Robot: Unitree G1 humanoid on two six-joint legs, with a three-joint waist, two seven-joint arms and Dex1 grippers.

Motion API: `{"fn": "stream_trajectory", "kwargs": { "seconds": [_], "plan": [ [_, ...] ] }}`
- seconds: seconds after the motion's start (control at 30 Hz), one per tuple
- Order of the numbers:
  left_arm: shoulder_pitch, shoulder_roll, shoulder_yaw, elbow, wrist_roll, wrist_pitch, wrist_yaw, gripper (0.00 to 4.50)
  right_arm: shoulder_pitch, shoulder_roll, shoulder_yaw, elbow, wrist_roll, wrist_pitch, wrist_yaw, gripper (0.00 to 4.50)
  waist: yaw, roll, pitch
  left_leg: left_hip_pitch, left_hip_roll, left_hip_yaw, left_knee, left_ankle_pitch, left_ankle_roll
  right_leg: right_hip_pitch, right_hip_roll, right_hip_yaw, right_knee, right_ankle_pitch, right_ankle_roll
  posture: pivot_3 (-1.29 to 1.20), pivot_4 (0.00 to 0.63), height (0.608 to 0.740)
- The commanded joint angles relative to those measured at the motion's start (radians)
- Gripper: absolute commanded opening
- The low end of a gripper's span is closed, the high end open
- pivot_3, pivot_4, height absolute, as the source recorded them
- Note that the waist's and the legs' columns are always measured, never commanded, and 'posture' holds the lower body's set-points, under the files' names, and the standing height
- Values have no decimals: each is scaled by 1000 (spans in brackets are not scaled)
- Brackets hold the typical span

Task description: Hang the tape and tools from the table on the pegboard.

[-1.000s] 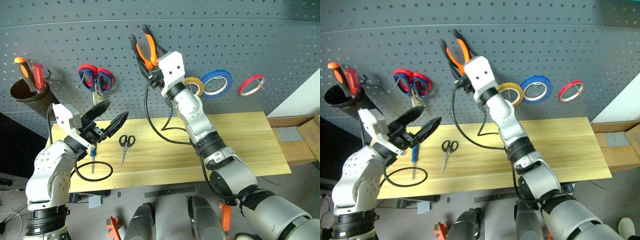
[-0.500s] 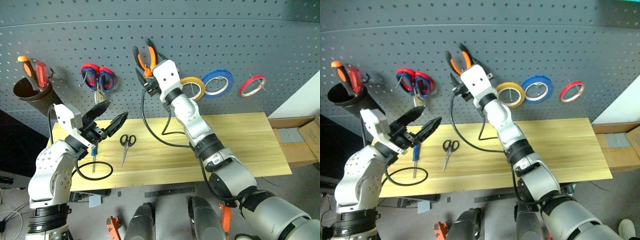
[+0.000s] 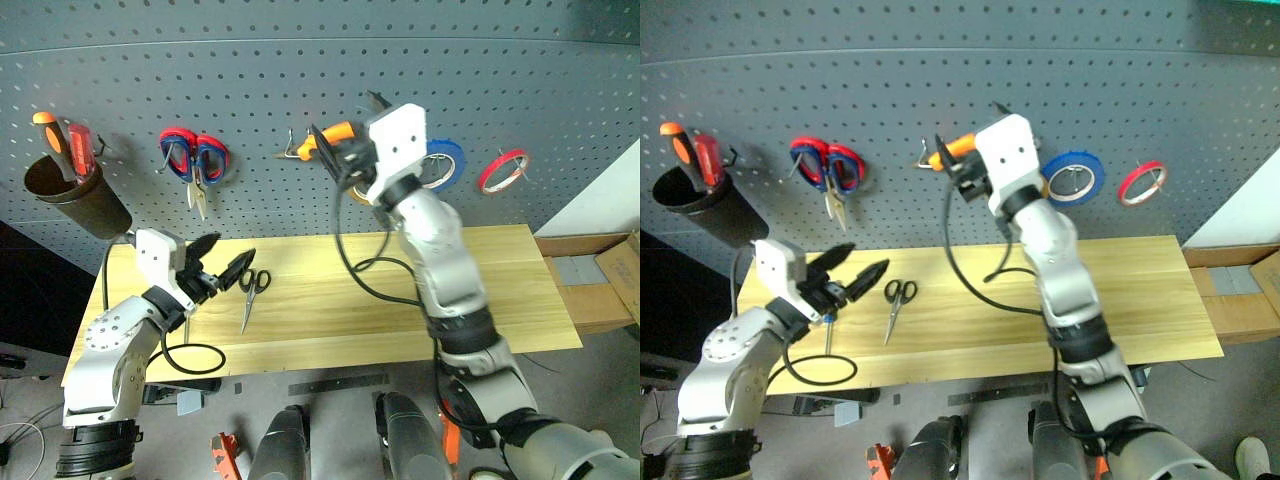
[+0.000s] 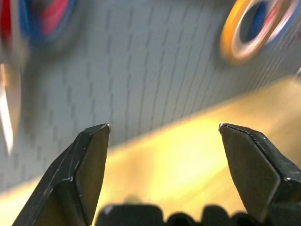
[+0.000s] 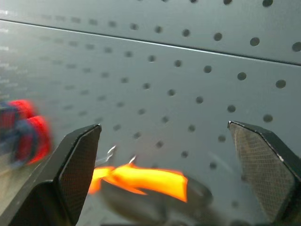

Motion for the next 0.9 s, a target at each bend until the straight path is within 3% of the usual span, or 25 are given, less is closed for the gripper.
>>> {"fn": "stream_trajectory", "kwargs": {
  "seconds": [0.03, 0.23, 0.4, 0.67, 0.9],
  "plan": [
    [11, 8, 2, -37, -3, 12, -2, 4471, 41, -30, -13, -162, 107, 176, 61, 4500, -1, 0, 0, 0, 0, 0, 0, 0, 0, 0, 1, 0, 0, 0, 0, -26, 240, 740],
    [12, 9, -20, -41, 1, 59, 7, 4471, 105, -72, -37, -285, 237, 364, 93, 4500, -1, 0, 0, 1, 1, 0, 1, 0, 0, 1, 2, 0, 1, 0, -1, -32, 242, 740],
    [22, 34, -75, -30, 88, 164, 79, 4471, 158, -159, -21, -368, 368, 540, 170, 4500, -1, 0, 0, 1, 1, 0, 0, 0, 0, 1, 1, 0, 0, 0, -1, -41, 246, 740],
    [-65, 42, -189, 83, 256, 392, 246, 4471, 186, -208, 59, -384, 404, 680, 145, 4500, -2, 0, 0, 1, 1, -1, 1, 0, 0, 2, 2, -1, 1, 0, -1, -47, 259, 740],
    [-190, -44, -214, 296, 274, 441, 273, 4471, 169, -187, 153, -377, 373, 716, 93, 4500, -1, -1, 0, 1, 1, -1, 1, 0, 0, 2, 2, -1, 0, 0, -1, -60, 280, 740]
  ]
}}
